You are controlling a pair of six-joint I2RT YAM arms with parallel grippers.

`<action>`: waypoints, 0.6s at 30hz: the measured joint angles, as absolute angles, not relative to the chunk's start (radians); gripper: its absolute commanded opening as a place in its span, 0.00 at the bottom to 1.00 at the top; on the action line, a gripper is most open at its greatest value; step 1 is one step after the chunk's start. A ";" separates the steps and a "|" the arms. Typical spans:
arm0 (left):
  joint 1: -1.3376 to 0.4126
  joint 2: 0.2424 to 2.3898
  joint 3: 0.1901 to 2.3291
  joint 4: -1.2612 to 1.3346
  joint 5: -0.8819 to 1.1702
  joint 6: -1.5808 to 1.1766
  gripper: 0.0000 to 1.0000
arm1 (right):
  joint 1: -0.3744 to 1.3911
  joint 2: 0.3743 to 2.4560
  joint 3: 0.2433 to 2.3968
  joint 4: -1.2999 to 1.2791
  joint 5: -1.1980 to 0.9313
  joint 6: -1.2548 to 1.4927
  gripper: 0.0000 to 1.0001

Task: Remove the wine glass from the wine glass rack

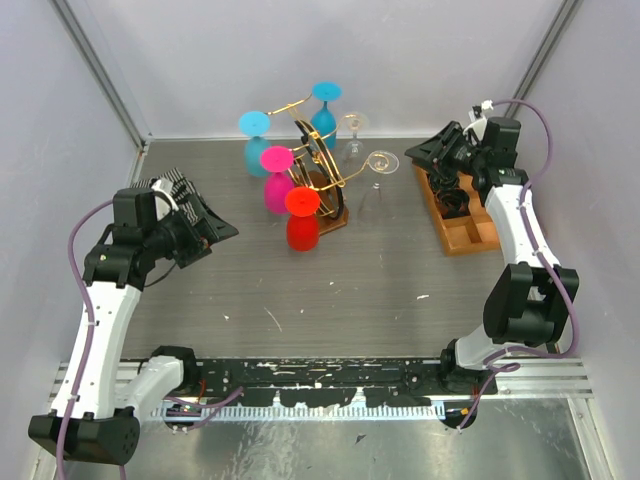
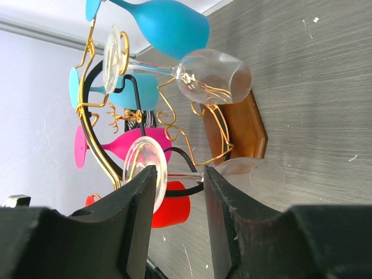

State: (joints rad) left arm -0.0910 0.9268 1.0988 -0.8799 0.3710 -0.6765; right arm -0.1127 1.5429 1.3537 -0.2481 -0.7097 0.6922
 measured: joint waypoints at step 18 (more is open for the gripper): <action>-0.091 0.928 1.090 -0.880 0.373 -0.682 0.98 | -0.024 1.580 1.354 -0.208 -0.745 0.695 0.11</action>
State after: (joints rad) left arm -0.0910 0.9283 1.0904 -0.8803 0.3733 -0.6815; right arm -0.0242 1.5803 1.3537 -0.2085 -0.7448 0.6952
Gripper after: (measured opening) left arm 0.981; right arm 0.223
